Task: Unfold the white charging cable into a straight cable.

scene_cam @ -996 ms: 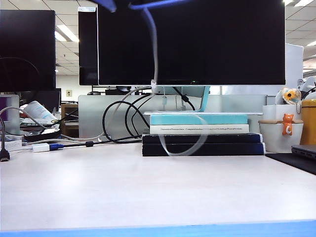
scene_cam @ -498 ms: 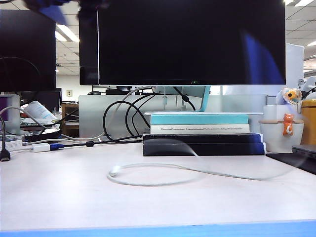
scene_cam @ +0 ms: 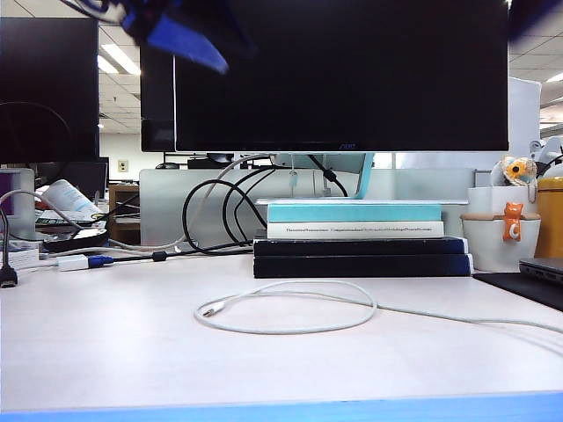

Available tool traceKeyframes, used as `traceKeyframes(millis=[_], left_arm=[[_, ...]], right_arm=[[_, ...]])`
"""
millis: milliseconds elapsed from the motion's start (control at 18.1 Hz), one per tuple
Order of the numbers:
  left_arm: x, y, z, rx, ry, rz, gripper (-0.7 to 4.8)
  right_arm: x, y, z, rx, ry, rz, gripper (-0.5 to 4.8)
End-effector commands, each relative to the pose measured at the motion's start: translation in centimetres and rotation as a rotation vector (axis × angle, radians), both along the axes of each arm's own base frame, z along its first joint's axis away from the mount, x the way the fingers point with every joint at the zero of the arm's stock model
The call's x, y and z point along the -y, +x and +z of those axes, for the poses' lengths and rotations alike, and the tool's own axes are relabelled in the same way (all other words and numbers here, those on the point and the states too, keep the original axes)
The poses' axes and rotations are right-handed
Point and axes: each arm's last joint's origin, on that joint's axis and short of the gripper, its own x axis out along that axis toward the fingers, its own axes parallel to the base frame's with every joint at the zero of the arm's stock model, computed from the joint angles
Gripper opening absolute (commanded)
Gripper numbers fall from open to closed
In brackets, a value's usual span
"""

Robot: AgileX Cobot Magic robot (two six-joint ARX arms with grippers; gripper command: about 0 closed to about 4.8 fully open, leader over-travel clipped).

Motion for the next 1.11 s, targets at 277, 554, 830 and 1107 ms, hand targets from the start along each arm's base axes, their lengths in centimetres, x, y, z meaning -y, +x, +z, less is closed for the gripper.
traceKeyframes(millis=[277,554,830,1107], left_arm=[[2.1,2.1,-5.6,-0.118,0.168,-0.138,3.29],[8.3,3.1,-11.7,-0.043,0.296,-0.096,3.3],[11.2,4.2,-12.3,0.058,0.173,0.025,3.3],[12.2,5.5,-12.3,0.005,0.299,0.004,3.3]], right_arm=[[-0.3,1.0,-5.8,-0.057,-0.075,-0.073,1.51],[0.1,1.7,-5.9,-0.015,-0.067,-0.169,1.49],[0.5,1.0,-5.4,0.002,-0.043,-0.184,1.49],[0.5,0.9,-5.4,0.0,-0.044,-0.184,1.49]])
